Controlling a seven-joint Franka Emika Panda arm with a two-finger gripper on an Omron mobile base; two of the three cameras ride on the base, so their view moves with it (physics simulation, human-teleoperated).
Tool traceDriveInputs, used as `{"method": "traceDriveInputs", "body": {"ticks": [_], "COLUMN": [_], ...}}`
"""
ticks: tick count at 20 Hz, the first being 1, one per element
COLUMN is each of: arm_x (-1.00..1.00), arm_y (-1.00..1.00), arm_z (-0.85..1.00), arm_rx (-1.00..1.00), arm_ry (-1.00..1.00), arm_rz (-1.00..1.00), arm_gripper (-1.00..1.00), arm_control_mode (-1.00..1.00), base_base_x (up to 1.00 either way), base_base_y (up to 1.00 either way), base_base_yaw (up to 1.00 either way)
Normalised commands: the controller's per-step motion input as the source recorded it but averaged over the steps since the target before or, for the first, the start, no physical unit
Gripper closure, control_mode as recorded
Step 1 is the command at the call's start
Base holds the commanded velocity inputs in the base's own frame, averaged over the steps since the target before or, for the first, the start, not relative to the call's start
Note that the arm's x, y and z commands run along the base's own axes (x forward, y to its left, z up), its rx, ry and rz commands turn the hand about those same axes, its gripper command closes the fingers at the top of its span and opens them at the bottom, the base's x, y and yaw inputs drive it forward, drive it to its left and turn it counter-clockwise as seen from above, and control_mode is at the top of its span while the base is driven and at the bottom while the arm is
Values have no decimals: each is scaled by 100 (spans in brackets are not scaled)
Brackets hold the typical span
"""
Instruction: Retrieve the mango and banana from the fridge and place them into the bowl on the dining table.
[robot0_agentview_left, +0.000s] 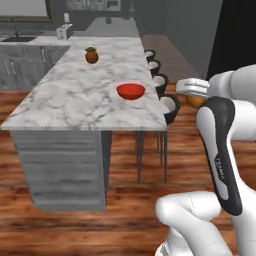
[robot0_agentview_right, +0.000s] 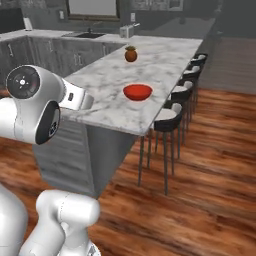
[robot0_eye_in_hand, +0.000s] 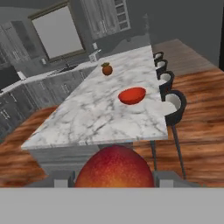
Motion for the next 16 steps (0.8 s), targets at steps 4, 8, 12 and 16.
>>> {"method": "traceDriveInputs", "body": {"ticks": [4, 8, 12, 16], "arm_x": [0, 0, 0, 0], "arm_y": [0, 0, 0, 0], "arm_z": [0, 0, 0, 0], "arm_rx": [0, 0, 0, 0], "arm_ry": [0, 0, 0, 0], "arm_rz": [0, 0, 0, 0], "arm_gripper": [100, 100, 100, 100], "arm_control_mode": [100, 100, 100, 100], "base_base_x": [46, 44, 40, 33], "base_base_y": [-100, -100, -100, -100], "base_base_yaw": [38, 37, 37, 37]}}
